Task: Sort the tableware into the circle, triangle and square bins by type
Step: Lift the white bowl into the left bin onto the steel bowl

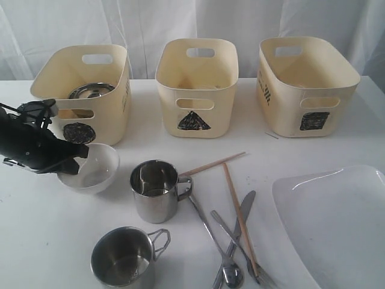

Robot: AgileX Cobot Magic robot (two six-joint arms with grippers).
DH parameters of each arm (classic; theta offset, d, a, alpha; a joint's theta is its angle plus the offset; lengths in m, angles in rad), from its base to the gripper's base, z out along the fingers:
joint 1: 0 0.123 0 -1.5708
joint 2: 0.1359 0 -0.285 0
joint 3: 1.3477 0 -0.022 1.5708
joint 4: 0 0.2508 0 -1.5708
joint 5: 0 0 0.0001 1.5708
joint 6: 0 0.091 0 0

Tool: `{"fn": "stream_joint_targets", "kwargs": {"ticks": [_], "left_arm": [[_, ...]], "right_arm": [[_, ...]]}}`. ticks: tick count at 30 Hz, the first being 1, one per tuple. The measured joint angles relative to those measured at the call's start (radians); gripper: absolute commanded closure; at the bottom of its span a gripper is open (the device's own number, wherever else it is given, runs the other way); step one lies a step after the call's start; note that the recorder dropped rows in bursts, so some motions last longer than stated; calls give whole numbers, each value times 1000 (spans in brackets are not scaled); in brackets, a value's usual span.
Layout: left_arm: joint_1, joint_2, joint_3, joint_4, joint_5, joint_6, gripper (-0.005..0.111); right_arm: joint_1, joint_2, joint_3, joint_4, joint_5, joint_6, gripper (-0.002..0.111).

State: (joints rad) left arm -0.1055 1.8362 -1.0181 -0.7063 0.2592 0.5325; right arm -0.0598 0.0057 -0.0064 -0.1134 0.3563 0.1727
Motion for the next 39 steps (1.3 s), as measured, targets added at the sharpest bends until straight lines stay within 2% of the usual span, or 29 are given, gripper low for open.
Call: {"fn": "stream_joint_targets", "kwargs": {"ticks": [5, 13, 25, 32, 39], "left_arm": [[0, 0, 0, 4, 45, 0, 107], [0, -59, 0, 27, 201, 32, 107], [0, -394, -9, 33, 136, 44, 107], [0, -420, -128, 53, 80, 47, 107], [0, -312, -300, 90, 56, 47, 107]], "right_arm": [[0, 0, 0, 0, 0, 2, 108], [0, 0, 0, 0, 0, 2, 108], [0, 0, 0, 0, 0, 2, 108], [0, 0, 0, 0, 0, 2, 108], [0, 0, 0, 0, 0, 2, 108]]}}
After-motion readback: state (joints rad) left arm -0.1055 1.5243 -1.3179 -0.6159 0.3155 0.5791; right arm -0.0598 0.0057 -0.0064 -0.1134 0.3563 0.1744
